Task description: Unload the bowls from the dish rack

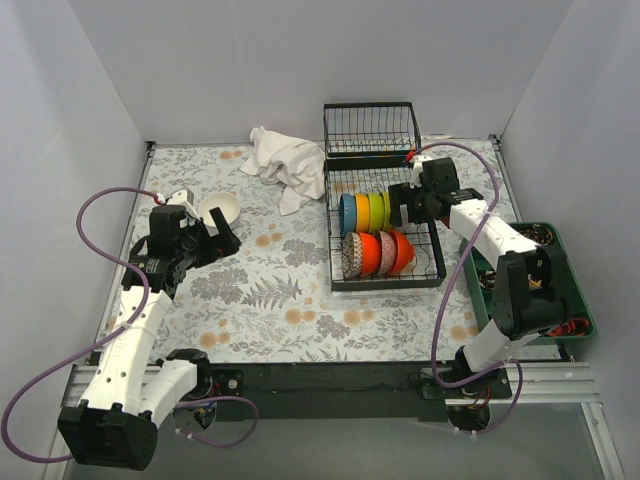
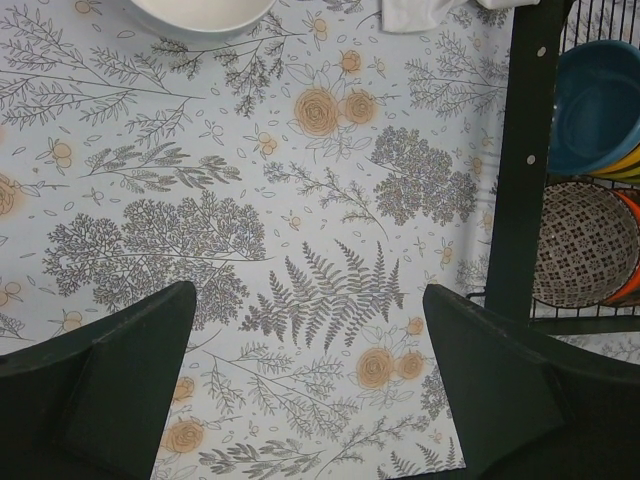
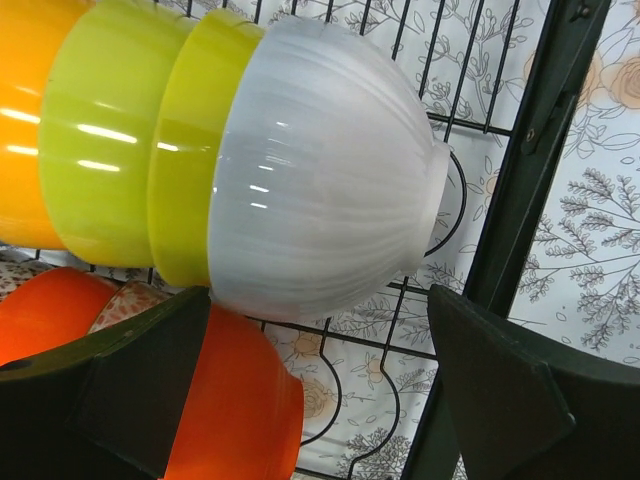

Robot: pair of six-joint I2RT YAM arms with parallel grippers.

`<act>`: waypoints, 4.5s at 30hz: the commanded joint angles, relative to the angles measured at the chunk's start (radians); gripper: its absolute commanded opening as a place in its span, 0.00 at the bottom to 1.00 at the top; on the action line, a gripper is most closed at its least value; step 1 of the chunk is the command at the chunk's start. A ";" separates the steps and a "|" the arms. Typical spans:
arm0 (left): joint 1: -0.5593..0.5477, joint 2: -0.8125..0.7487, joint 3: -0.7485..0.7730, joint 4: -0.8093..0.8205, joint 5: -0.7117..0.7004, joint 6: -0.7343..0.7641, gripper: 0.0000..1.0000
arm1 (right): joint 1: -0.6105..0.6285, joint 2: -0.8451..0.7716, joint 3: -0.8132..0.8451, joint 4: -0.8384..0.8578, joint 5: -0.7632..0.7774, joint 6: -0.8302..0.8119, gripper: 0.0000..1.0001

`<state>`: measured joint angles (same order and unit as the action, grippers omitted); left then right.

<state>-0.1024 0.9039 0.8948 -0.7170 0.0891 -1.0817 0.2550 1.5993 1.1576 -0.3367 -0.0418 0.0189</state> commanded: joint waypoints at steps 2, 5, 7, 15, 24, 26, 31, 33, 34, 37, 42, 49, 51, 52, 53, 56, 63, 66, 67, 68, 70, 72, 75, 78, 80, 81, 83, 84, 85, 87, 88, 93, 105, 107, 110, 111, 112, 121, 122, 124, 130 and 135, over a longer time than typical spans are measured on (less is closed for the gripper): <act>-0.005 -0.020 0.033 -0.025 -0.011 -0.004 0.98 | -0.014 0.036 0.048 0.054 -0.033 -0.045 0.98; -0.005 -0.016 0.035 -0.029 -0.015 -0.006 0.98 | -0.017 0.048 0.045 0.062 -0.061 -0.065 0.96; -0.005 -0.013 0.035 -0.030 -0.020 -0.007 0.98 | -0.020 0.054 0.048 0.064 -0.066 -0.074 0.94; -0.006 0.001 0.035 -0.030 -0.019 -0.007 0.98 | -0.023 0.059 0.051 0.082 -0.101 -0.119 0.89; -0.006 0.009 0.035 -0.027 -0.008 -0.001 0.98 | -0.028 0.076 0.053 0.105 -0.106 -0.108 0.89; -0.006 0.010 0.035 -0.025 -0.008 -0.001 0.98 | -0.026 0.077 0.051 0.110 -0.101 -0.105 0.91; -0.006 0.013 0.035 -0.027 -0.003 0.000 0.98 | -0.028 0.082 0.053 0.133 -0.108 -0.108 0.92; -0.006 0.012 0.035 -0.027 0.000 0.002 0.98 | -0.031 0.086 0.054 0.131 -0.121 -0.117 0.91; -0.006 0.013 0.035 -0.027 0.001 0.002 0.98 | -0.034 0.088 0.053 0.133 -0.125 -0.119 0.89; -0.006 0.013 0.035 -0.027 0.006 0.002 0.98 | -0.039 0.090 0.050 0.133 -0.127 -0.126 0.84; -0.006 0.012 0.032 -0.024 0.020 -0.001 0.98 | -0.040 0.065 0.050 0.133 -0.139 -0.134 0.66; -0.006 0.015 0.020 -0.009 0.049 -0.012 0.98 | -0.039 0.025 0.042 0.130 -0.118 -0.113 0.36; -0.006 0.016 0.016 -0.001 0.058 -0.017 0.98 | -0.037 0.010 0.037 0.128 -0.102 -0.103 0.32; -0.006 0.018 0.015 0.002 0.067 -0.018 0.98 | -0.036 0.004 0.036 0.127 -0.084 -0.102 0.31; -0.006 0.020 0.012 0.010 0.072 -0.021 0.98 | -0.034 -0.002 0.034 0.123 -0.072 -0.099 0.29; -0.006 0.023 0.004 0.020 0.087 -0.027 0.98 | -0.031 -0.028 0.031 0.113 -0.023 -0.096 0.25; -0.006 0.041 0.009 0.037 0.120 -0.034 0.98 | -0.031 -0.059 0.025 0.094 0.028 -0.093 0.17; -0.006 0.049 0.012 0.045 0.136 -0.037 0.98 | -0.031 -0.076 0.025 0.084 0.037 -0.088 0.14; -0.008 0.049 0.013 0.051 0.142 -0.043 0.98 | -0.033 -0.081 0.025 0.082 0.039 -0.085 0.14; -0.007 0.052 0.013 0.056 0.149 -0.044 0.98 | -0.031 -0.093 0.024 0.084 0.037 -0.085 0.13; -0.008 0.056 0.012 0.062 0.161 -0.047 0.98 | -0.033 -0.098 0.024 0.082 0.037 -0.085 0.13; -0.008 0.061 0.009 0.065 0.172 -0.052 0.98 | -0.030 -0.093 0.025 0.077 0.034 -0.085 0.13; -0.008 0.063 0.012 0.067 0.178 -0.055 0.98 | -0.031 -0.084 0.024 0.071 0.019 -0.080 0.12; -0.008 0.064 0.013 0.068 0.184 -0.060 0.98 | -0.031 -0.091 0.017 0.071 0.013 -0.068 0.12; -0.008 0.066 0.012 0.071 0.190 -0.063 0.98 | -0.031 -0.090 0.016 0.070 0.013 -0.068 0.12; -0.008 0.064 0.010 0.073 0.192 -0.063 0.98 | -0.033 -0.090 0.008 0.071 0.011 -0.066 0.12; -0.008 0.063 0.001 0.077 0.196 -0.063 0.98 | -0.031 -0.081 -0.001 0.070 0.010 -0.063 0.13; -0.008 0.059 0.000 0.079 0.196 -0.064 0.98 | -0.033 -0.079 -0.016 0.070 0.014 -0.060 0.16; -0.008 0.056 -0.003 0.077 0.198 -0.064 0.98 | -0.033 -0.076 -0.021 0.068 0.017 -0.057 0.19; -0.008 0.047 -0.008 0.074 0.195 -0.066 0.98 | -0.031 -0.075 -0.032 0.068 0.025 -0.048 0.29; -0.008 0.046 -0.010 0.071 0.196 -0.066 0.98 | -0.033 -0.076 -0.039 0.067 0.025 -0.037 0.32; -0.008 0.036 -0.013 0.059 0.189 -0.063 0.98 | -0.031 -0.096 -0.021 0.067 0.020 -0.028 0.50; -0.008 0.039 -0.005 0.039 0.186 -0.078 0.98 | -0.034 0.036 0.200 0.045 0.212 0.309 0.74; -0.008 0.041 -0.005 0.031 0.178 -0.081 0.98 | -0.034 0.082 0.238 0.045 0.212 0.358 0.76; -0.008 0.041 -0.007 0.025 0.169 -0.087 0.98 | -0.034 0.152 0.307 0.044 0.226 0.424 0.78; -0.008 0.041 -0.008 0.025 0.169 -0.087 0.98 | -0.033 0.169 0.333 0.044 0.232 0.441 0.77; -0.008 0.041 -0.008 0.024 0.169 -0.090 0.98 | -0.034 0.200 0.347 0.042 0.238 0.470 0.77; -0.008 0.041 -0.022 0.018 0.158 -0.104 0.98 | -0.033 0.349 0.451 0.033 0.283 0.641 0.70; -0.008 0.041 -0.023 0.017 0.156 -0.107 0.98 | -0.033 0.364 0.465 0.033 0.275 0.654 0.69; -0.008 0.043 -0.026 0.014 0.156 -0.106 0.98 | -0.034 0.407 0.490 0.034 0.276 0.673 0.68; -0.008 0.047 -0.036 0.007 0.149 -0.110 0.98 | -0.033 0.482 0.557 0.039 0.309 0.743 0.62; -0.008 0.047 -0.039 0.002 0.144 -0.112 0.98 | -0.033 0.519 0.564 0.019 0.342 0.802 0.49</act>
<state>-0.1070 0.9611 0.8589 -0.7033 0.2440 -1.1873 0.2237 2.0975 1.6737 -0.3153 0.2459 0.7444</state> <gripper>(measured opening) 0.983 0.542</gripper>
